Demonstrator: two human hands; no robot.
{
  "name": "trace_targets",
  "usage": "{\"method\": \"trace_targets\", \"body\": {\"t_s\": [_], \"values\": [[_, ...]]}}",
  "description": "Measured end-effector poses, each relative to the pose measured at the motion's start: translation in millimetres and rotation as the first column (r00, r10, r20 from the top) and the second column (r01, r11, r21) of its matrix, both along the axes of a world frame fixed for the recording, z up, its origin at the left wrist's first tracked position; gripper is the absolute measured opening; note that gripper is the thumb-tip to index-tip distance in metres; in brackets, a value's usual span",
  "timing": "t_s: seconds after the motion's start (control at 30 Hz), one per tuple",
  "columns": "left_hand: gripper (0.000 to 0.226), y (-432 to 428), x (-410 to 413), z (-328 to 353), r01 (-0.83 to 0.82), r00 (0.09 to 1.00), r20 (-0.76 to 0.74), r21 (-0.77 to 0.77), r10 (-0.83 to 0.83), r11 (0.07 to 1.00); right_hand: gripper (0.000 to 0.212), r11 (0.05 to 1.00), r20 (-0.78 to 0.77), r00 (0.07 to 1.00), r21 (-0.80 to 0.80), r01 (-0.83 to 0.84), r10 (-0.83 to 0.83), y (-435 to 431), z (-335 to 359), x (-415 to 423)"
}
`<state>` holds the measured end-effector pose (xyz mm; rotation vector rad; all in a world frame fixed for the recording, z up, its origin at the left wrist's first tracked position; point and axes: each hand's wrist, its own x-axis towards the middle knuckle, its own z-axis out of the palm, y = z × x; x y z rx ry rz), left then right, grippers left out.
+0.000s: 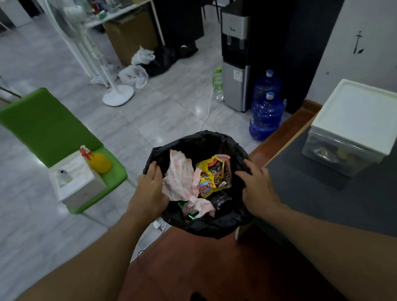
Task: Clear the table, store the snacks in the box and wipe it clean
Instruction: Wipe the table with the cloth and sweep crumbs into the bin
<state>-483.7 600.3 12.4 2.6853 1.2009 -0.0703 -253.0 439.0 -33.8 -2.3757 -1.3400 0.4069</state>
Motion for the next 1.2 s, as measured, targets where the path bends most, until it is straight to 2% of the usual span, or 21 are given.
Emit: {"method": "trace_targets", "body": {"t_s": [0.23,0.43,0.9,1.2], "values": [[0.077,-44.4,-10.7,-15.7,0.009,1.000,-0.030,-0.038,-0.010,0.999,0.054,0.998,-0.038,0.999,-0.068,-0.017,0.014,-41.5,-13.0,-5.6],[0.080,-56.8,-14.4,-20.4,0.040,0.999,-0.024,-0.021,-0.040,0.999,0.056,0.999,-0.052,0.999,-0.042,0.016,-0.018,-64.2,-23.1,-14.8],[0.085,-85.9,-21.0,-42.7,0.260,0.965,0.036,-0.083,-0.258,0.962,0.054,0.968,0.015,0.970,-0.070,0.242,-0.241,-142.3,-29.6,-69.7],[0.084,-117.2,-14.6,-65.4,0.338,0.940,0.136,-0.244,-0.313,0.909,0.051,0.893,0.048,0.901,-0.122,0.433,-0.431,-211.8,-40.4,-111.8]]}}
